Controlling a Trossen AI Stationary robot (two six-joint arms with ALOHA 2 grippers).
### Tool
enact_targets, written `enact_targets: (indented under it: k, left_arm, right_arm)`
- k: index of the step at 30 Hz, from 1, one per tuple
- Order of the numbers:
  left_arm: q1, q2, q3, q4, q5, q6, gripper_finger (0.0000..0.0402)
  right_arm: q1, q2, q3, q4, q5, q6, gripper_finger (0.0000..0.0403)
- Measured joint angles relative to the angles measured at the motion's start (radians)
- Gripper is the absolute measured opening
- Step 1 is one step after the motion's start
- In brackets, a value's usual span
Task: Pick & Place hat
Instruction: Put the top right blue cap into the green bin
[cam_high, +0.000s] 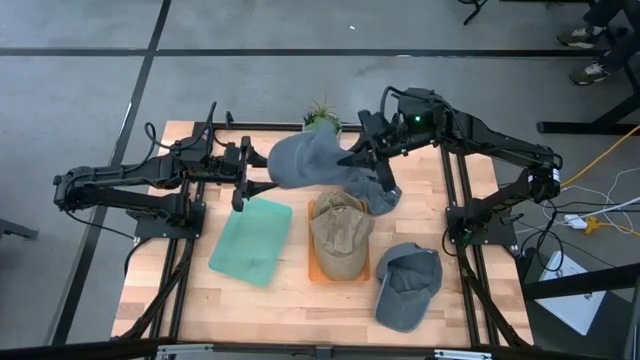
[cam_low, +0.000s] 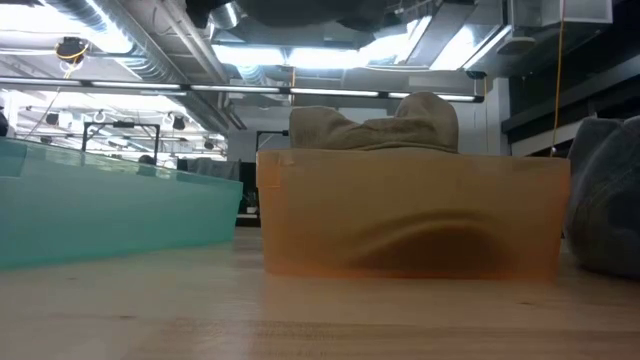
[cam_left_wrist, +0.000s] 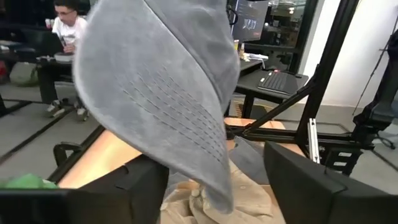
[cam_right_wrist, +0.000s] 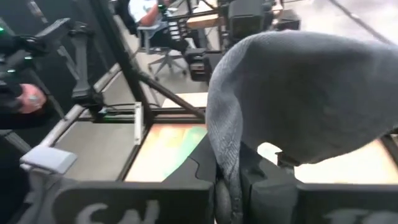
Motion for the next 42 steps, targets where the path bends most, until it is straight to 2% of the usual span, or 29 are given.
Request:
enact_targets:
  k: [4,8,11,14,18,21,26,29,33,42]
  left_arm:
    - [0.01,0.0,0.0,-0.028,-0.018,0.056,0.0272]
    - [0.034,0.0,0.0,-0.092,-0.115,0.102,0.0273]
    - [0.052,0.0,0.0,-0.089,-0.138,0.109,0.027]
    - [0.059,0.002,-0.001,-0.026,-0.113,0.102,0.027]
    - [0.056,0.029,-0.001,0.071,-0.016,0.103,0.0269]
    - [0.057,0.056,-0.001,0.126,0.057,0.115,0.0269]
    - [0.055,0.103,-0.001,0.21,0.122,0.146,0.0269]
    - [0.047,0.128,-0.001,0.259,0.131,0.151,0.0269]
    - [0.035,0.151,-0.001,0.305,0.133,0.168,0.0269]
    - [0.016,0.169,-0.001,0.332,0.135,0.203,0.0269]
  right_arm:
    - [0.0,-0.008,0.0,-0.003,-0.043,0.004,0.0019]
    - [0.0,-0.023,0.0,-0.018,-0.065,0.003,0.0017]
    - [0.0,-0.023,0.0,-0.036,-0.119,0.003,0.0014]
    - [0.0,-0.019,0.0,-0.047,-0.126,0.003,0.0015]
    - [0.0,0.005,0.0,-0.058,-0.134,0.003,0.0023]
    - [0.002,0.026,0.0,-0.061,-0.187,-0.007,0.0013]
    - [0.008,0.06,0.0,-0.058,-0.207,-0.024,0.0017]
    - [0.009,0.09,0.0,-0.057,-0.207,-0.024,0.0024]
    - [0.01,0.125,0.0,-0.04,-0.211,-0.024,0.0013]
    - [0.012,0.192,0.0,0.028,-0.285,-0.02,0.0019]
